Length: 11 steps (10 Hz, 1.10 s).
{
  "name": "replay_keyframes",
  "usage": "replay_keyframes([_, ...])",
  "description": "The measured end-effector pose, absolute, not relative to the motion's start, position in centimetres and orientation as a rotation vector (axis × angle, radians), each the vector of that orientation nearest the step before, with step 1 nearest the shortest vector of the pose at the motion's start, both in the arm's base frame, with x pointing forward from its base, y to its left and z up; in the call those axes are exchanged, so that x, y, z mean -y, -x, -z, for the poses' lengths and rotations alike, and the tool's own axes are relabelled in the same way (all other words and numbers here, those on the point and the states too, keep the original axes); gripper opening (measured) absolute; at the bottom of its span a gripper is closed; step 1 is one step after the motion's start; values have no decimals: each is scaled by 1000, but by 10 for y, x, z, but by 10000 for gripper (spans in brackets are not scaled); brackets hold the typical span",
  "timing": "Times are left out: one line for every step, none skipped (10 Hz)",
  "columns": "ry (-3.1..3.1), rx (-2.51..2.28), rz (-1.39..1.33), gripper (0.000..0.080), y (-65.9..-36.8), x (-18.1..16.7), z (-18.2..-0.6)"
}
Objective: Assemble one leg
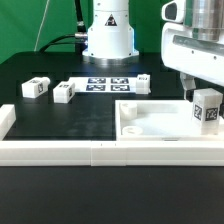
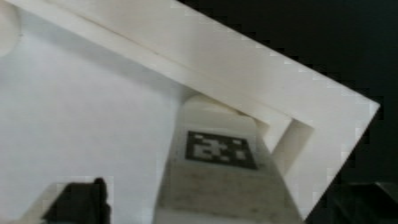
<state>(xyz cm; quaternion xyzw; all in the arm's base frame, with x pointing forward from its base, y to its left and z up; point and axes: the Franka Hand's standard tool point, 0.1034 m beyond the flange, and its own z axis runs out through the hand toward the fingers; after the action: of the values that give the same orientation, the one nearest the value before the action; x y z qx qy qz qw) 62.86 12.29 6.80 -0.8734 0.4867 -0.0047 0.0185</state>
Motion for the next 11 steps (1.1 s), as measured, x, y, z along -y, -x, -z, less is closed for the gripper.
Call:
replay_keyframes([2798,-1344,17,645,-628,-124,-68])
replay_keyframes([2857,-1212,18,649,-628,-126,-68])
replay_keyframes([2920,-1060,21,649,-628,-127,-68])
replay_keyframes([2956,-954,23,649,-628,-126,-68])
replay_keyframes([3011,-769,28,649,-628,-126,-68])
replay_keyframes([3041,-646,31,649,-628,-125,-68])
replay_keyframes([3073,-480,33,649,-628,-125,-67])
replay_keyframes([3085,-404,34,649,-628,-125,-67])
replay_keyframes([3104,-241,36,649,-628,-125,-67])
replay_keyframes([3113,-99,38,649,-628,-125,-67])
replay_keyframes([3118,23,42,649,-628,-125,-67])
